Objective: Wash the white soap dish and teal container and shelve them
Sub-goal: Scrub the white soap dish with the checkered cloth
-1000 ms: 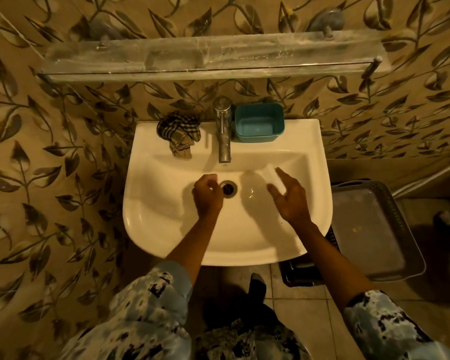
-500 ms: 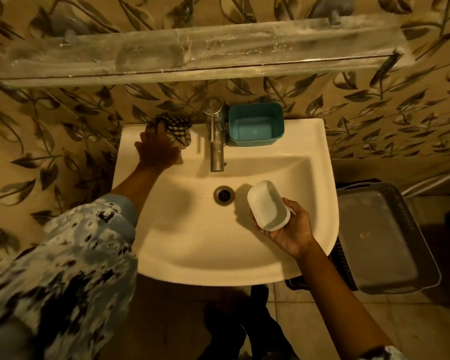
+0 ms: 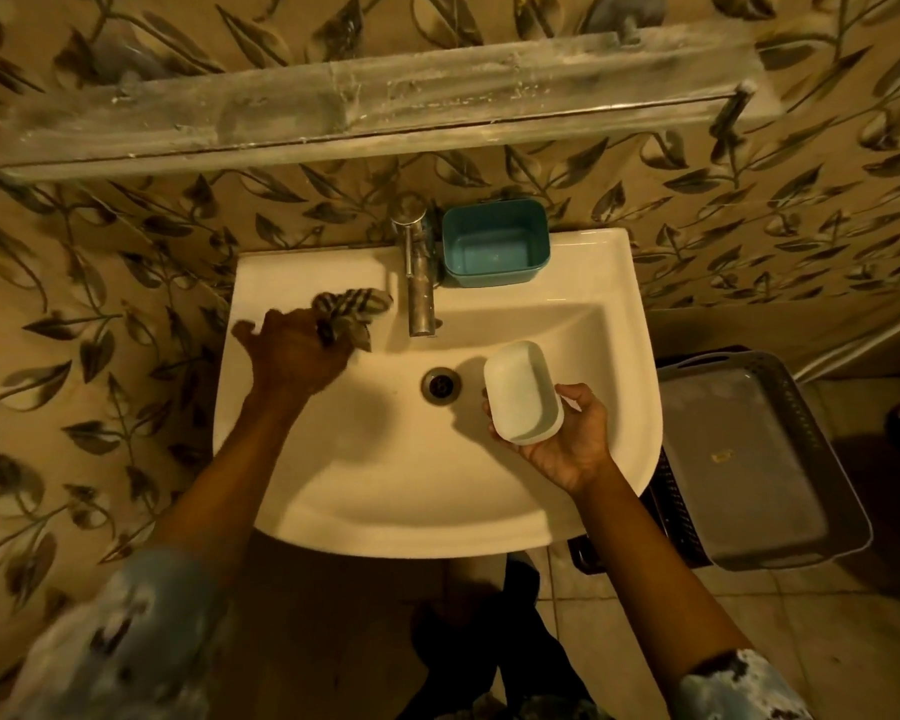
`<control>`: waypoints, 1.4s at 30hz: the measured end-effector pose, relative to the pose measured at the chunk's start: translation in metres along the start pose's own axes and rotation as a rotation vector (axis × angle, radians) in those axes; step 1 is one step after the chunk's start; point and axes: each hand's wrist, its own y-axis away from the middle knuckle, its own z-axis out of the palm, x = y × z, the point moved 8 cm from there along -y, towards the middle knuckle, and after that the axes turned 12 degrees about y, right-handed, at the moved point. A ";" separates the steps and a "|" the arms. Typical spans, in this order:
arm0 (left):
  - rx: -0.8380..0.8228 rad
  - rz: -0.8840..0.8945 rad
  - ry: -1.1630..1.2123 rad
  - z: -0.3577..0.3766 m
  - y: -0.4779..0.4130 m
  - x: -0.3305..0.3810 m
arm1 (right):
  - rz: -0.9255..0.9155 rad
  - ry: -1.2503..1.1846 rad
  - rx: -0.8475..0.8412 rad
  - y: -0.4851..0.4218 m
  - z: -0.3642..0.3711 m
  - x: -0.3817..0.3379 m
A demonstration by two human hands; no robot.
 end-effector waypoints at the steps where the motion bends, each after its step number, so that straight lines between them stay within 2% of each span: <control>1: 0.004 0.024 0.069 -0.001 0.021 0.008 | 0.002 0.003 -0.004 0.000 0.001 0.000; 6: -0.008 0.131 0.286 0.021 0.105 0.049 | 0.035 0.096 0.017 -0.003 0.005 0.011; 10: -0.084 0.133 0.454 0.053 0.129 0.087 | 0.060 0.175 -0.020 0.002 0.018 0.030; 16: -0.065 0.166 0.302 0.082 0.147 0.117 | 0.027 0.179 -0.034 0.008 0.022 0.047; 23: -0.404 0.363 0.211 0.101 0.183 0.130 | -0.021 0.085 0.058 0.023 -0.005 0.039; 25: -0.379 0.474 0.126 0.100 0.181 0.132 | -0.015 0.102 0.057 0.026 -0.006 0.043; 28: -0.208 0.588 0.045 0.092 0.168 0.144 | -0.030 0.100 0.055 0.028 -0.005 0.042; 31: -0.080 0.536 -0.026 0.085 0.144 0.151 | -0.018 0.142 0.085 0.032 -0.008 0.042; 35: -0.107 0.506 -0.193 0.097 0.130 0.153 | -0.042 0.193 0.146 0.030 -0.008 0.033; 39: -0.098 0.338 -0.090 0.096 0.137 0.143 | -0.117 0.340 0.204 0.029 -0.005 0.020; 42: -0.176 0.261 -0.013 0.106 0.150 0.133 | -0.190 0.404 0.229 0.026 -0.015 0.022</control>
